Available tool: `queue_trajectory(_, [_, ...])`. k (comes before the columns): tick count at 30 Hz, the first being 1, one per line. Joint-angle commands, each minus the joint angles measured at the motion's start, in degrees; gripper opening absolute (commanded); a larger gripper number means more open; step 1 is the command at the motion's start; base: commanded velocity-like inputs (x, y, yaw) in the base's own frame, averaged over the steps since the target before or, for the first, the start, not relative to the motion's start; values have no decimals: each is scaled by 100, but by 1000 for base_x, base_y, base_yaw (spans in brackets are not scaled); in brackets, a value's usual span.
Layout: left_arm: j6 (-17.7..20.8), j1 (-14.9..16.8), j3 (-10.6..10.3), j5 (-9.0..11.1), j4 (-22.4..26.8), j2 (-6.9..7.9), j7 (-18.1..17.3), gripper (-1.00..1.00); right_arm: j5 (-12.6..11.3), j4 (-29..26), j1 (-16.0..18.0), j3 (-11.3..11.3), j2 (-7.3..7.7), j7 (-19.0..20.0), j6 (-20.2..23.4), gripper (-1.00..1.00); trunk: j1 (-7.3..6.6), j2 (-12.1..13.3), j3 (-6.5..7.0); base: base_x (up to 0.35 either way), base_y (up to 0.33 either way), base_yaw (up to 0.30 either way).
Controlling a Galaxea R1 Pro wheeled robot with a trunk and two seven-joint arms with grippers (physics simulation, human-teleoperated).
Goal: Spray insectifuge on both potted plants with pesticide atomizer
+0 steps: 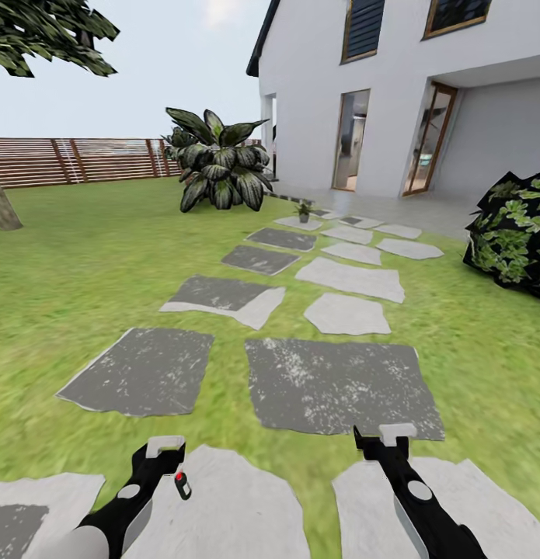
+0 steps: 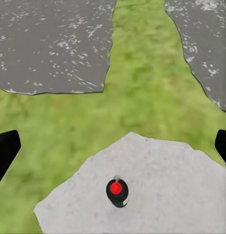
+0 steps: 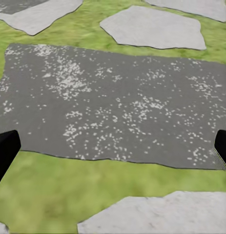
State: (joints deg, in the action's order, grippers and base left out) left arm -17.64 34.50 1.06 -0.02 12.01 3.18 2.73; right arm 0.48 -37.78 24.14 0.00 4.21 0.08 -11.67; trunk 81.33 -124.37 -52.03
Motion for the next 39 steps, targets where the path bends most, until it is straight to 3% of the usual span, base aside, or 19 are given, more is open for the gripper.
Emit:
queue_trajectory(1, [-22, 4, 8, 3, -6, 5, 8, 100, 5, 3, 3, 0, 1, 1, -16, 100, 2, -2, -5, 256, -190, 76])
queue_trajectory(15, [-45, 8, 4, 11, -4, 25, 26, 100, 5, 2, 3, 5, 1, 3, -11, 100, 2, -2, -5, 212, -165, 213])
queue_trajectory(39, [-61, 4, -6, 11, 12, 23, 26, 100, 8, -6, 3, 8, 1, 13, -2, 100, 24, -42, -23, -19, -77, 7])
